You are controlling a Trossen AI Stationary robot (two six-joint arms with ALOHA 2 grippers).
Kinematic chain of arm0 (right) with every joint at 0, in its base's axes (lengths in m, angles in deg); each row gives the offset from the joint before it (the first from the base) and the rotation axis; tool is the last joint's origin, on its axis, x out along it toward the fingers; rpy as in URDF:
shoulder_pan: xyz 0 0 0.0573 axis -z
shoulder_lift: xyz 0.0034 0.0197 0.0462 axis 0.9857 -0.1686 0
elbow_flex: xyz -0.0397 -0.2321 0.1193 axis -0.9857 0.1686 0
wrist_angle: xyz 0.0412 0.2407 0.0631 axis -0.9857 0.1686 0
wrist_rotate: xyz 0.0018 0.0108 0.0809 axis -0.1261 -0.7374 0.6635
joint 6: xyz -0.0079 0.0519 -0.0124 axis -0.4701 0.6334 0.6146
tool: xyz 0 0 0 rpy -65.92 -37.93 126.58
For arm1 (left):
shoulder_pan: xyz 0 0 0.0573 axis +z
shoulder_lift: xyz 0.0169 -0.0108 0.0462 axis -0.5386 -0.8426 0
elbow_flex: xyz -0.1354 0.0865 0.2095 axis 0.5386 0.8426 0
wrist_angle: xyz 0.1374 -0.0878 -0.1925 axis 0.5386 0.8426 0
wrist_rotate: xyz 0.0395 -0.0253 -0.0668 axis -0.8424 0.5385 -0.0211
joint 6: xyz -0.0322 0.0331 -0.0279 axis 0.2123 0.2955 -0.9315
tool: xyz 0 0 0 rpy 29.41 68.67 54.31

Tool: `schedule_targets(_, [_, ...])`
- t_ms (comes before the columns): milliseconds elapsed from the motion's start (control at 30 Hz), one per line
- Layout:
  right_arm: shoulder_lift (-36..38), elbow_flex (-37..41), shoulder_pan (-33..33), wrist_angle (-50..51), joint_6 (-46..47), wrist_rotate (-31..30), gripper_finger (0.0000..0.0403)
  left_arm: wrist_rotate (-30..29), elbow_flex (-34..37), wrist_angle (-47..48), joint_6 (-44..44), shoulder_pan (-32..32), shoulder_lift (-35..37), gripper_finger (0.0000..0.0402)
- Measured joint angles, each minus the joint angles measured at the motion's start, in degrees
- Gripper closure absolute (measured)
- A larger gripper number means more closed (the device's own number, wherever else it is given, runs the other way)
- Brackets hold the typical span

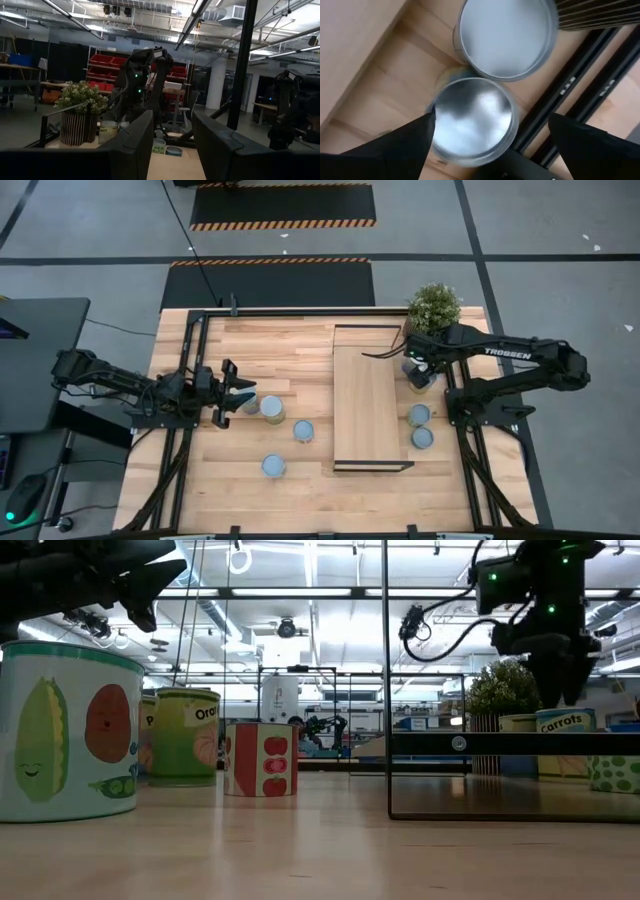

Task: Pick and place cans onto a shelf
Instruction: Put the canned carrots on the shelf

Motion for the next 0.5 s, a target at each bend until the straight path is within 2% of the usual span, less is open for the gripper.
schedule_targets(267, [0.2,1.3,0.9,-1.8,-0.6,1.1,0.0005,0.0,0.0,0.1,0.0,0.0,0.0,0.0260])
schedule_targets(500, [0.0,-2.6,1.1,-0.8,-1.6,1.5,0.0005,0.0,0.0,0.3,-0.3,0.0,0.0,0.0260])
